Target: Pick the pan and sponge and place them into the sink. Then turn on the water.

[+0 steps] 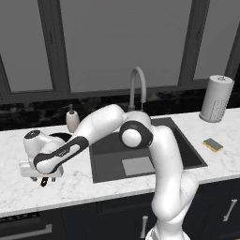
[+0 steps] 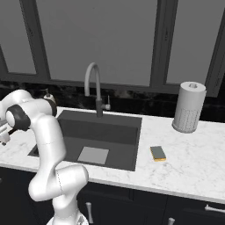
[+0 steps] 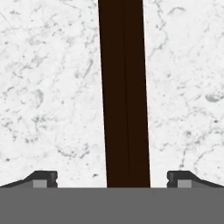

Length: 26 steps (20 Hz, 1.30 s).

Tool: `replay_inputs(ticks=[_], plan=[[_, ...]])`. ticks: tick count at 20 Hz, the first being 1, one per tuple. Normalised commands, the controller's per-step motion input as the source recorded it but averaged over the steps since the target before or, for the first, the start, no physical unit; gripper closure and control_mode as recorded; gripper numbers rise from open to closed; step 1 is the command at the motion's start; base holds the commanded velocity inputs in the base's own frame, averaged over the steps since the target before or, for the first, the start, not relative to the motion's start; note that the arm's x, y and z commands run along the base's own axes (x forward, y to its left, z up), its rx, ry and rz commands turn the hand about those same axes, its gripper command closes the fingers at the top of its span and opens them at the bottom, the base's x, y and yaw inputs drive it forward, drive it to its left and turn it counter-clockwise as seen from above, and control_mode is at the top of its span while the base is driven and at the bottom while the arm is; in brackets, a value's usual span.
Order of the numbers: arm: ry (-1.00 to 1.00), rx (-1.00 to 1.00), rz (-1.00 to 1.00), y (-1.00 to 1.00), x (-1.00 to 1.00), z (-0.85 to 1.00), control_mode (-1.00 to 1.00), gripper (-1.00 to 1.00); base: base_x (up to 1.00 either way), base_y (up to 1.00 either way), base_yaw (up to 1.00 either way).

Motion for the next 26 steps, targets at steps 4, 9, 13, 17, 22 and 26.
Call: replay_inputs(ticks=[4, 9, 13, 17, 22, 26], plan=[[0.00, 0.00, 0.00, 0.00, 0.00, 0.00, -1.00, -1.00, 0.00, 0.00, 0.00], [0.00, 0.00, 0.00, 0.00, 0.00, 0.00, -1.00, 1.00, 0.00, 0.00, 0.00], [0.00, 0.00, 0.00, 0.00, 0.00, 0.00, -1.00, 1.00, 0.00, 0.00, 0.00], [0.00, 0.00, 0.00, 0.00, 0.00, 0.00, -1.00, 1.00, 0.00, 0.00, 0.00], [0.00, 0.00, 0.00, 0.00, 0.00, 0.00, -1.00, 1.00, 0.00, 0.00, 0.00], [0.00, 0.00, 0.00, 0.00, 0.00, 0.00, -1.00, 1.00, 0.00, 0.00, 0.00]])
